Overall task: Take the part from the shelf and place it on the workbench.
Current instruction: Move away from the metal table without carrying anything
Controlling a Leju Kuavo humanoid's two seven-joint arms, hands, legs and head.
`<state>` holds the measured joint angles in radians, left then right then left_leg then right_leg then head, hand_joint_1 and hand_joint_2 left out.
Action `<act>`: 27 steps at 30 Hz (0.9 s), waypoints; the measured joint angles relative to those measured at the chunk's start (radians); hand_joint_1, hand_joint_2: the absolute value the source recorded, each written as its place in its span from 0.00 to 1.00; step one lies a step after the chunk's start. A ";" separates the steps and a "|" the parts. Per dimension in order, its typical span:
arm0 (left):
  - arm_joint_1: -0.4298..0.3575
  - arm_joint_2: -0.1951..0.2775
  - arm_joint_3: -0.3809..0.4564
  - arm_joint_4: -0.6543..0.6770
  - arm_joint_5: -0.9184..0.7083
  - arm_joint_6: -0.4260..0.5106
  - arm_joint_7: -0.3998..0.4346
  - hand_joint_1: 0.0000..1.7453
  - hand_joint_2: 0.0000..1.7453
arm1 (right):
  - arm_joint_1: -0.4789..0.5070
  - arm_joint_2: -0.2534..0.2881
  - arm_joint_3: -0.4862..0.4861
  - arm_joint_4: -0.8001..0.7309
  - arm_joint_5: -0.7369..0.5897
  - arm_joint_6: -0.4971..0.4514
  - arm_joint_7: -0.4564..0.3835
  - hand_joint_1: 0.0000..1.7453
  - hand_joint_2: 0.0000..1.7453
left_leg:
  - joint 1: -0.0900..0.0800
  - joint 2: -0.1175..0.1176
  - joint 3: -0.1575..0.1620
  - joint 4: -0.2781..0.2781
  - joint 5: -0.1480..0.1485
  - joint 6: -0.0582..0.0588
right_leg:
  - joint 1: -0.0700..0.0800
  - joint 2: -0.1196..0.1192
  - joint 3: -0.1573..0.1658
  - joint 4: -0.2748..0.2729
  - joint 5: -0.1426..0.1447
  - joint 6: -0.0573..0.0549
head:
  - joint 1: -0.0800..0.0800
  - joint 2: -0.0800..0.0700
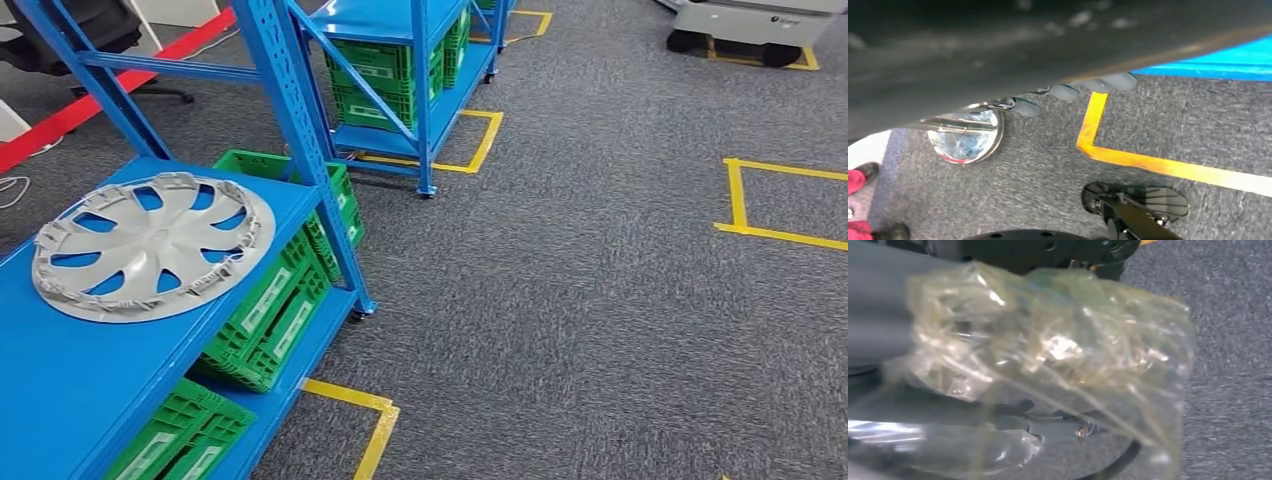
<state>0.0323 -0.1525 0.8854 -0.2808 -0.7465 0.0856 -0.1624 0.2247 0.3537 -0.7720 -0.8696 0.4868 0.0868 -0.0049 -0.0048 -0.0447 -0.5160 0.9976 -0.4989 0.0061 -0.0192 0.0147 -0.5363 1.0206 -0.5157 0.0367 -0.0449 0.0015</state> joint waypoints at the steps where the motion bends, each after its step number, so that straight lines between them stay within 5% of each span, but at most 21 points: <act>1: 0.000 0.001 0.000 0.000 0.000 0.000 -0.001 0.00 0.00 | -0.001 0.000 -0.001 0.000 0.001 0.001 -0.001 0.00 0.00 | -0.002 -0.001 -0.003 0.003 0.000 0.002 | 0.001 0.003 0.003 -0.006 -0.002 -0.004 | -0.001 0.000; 4: 0.002 0.002 0.000 -0.001 -0.002 -0.001 -0.003 0.00 0.00 | 0.000 0.000 -0.004 0.001 0.004 0.001 -0.001 0.00 0.00 | -0.002 -0.001 -0.004 0.002 0.004 0.017 | 0.002 0.003 0.003 -0.007 -0.001 -0.008 | -0.003 0.000; 9: 0.001 0.002 0.000 -0.001 -0.008 -0.002 -0.007 0.00 0.00 | -0.006 0.000 -0.012 0.001 0.007 0.002 -0.003 0.00 0.00 | 0.001 -0.001 -0.001 -0.006 0.005 0.017 | 0.008 0.002 0.004 -0.007 -0.005 -0.019 | -0.003 0.000; 12: 0.001 0.002 0.000 -0.001 -0.012 -0.003 -0.011 0.00 0.00 | -0.010 0.000 -0.018 0.001 0.014 0.004 -0.007 0.00 0.00 | 0.002 -0.001 -0.001 -0.008 0.005 0.012 | 0.010 0.001 0.005 -0.006 -0.006 -0.023 | -0.003 0.000; 17: 0.001 0.002 0.000 -0.001 -0.019 0.003 -0.014 0.00 0.00 | -0.015 0.000 -0.036 0.002 0.038 0.006 -0.024 0.00 0.00 | 0.004 -0.001 -0.001 -0.010 0.005 -0.013 | 0.011 0.001 0.005 -0.005 -0.006 -0.024 | -0.002 0.000; 27: 0.001 0.000 0.000 -0.001 -0.035 0.016 -0.023 0.00 0.00 | -0.018 0.000 -0.054 0.007 0.029 0.003 -0.050 0.00 0.00 | 0.000 0.000 -0.001 -0.008 0.004 -0.013 | 0.006 0.001 0.007 -0.006 -0.005 -0.023 | -0.002 0.000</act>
<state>0.0336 -0.1522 0.8850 -0.2815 -0.7819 0.1015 -0.1858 0.2067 0.3540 -0.8264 -0.8623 0.5157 0.0901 -0.0551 -0.0048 -0.0451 -0.5173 0.9898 -0.4946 -0.0073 -0.0134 0.0155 -0.5292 1.0141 -0.5205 0.0137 -0.0469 0.0015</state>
